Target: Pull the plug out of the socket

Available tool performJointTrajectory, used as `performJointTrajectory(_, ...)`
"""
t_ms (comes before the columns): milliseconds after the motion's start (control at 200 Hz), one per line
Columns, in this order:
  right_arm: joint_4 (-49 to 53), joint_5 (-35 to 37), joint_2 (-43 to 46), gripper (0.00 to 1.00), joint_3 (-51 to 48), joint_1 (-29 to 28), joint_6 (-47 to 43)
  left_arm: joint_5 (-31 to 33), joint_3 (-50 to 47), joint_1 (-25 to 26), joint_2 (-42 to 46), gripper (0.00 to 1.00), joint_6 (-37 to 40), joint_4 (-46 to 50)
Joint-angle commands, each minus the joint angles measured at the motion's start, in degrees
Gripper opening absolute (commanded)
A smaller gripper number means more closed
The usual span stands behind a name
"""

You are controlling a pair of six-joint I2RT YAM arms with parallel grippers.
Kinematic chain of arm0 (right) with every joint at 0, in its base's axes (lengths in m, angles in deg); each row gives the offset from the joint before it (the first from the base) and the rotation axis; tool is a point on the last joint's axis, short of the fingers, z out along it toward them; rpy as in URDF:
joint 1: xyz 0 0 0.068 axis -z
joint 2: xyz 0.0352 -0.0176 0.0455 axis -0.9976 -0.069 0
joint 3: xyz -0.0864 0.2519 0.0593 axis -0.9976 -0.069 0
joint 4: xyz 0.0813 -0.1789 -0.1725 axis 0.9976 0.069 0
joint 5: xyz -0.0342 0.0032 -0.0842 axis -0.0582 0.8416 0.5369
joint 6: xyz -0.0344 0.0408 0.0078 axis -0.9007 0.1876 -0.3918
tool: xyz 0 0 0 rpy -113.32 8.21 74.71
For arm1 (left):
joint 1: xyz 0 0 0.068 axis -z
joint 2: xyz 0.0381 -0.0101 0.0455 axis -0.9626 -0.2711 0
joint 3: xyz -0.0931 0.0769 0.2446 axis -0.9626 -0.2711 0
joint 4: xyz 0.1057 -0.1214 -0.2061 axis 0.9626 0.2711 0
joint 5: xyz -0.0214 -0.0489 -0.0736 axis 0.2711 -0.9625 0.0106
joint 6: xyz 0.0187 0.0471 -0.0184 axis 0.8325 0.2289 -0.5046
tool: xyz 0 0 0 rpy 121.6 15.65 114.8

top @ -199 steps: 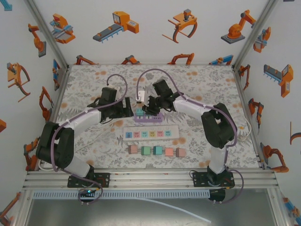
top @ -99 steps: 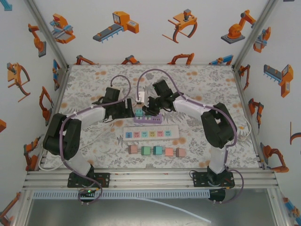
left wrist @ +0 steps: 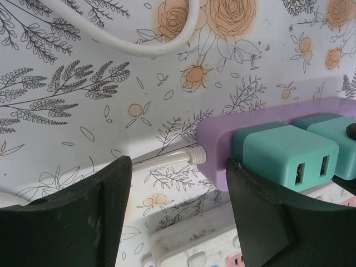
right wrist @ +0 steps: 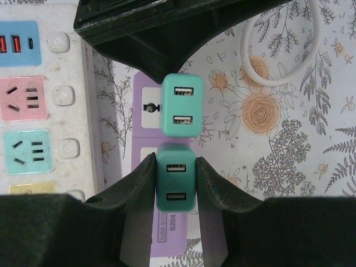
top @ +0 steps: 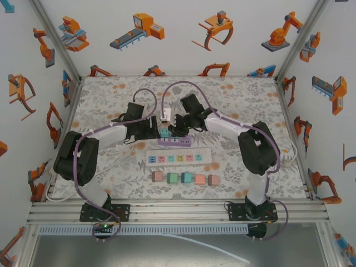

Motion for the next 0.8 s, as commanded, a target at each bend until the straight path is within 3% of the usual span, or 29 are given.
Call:
performJointTrajectory(0,0.83,-1.57,0.94,0.23,2.68,-0.63,-0.54,5.87,-1.40,0.96,-2.42,0.64,1.67,6.56)
performJointTrajectory(496,0.79,-0.47,4.97,0.21,2.11,-0.63,-0.13,7.30,-2.03,1.90,-0.28,0.65,0.78,7.23)
performJointTrajectory(796,-5.14,5.05,14.29,0.21,-3.57,-0.60,12.91,6.25,0.10,1.88,3.73,0.67,1.28,8.33)
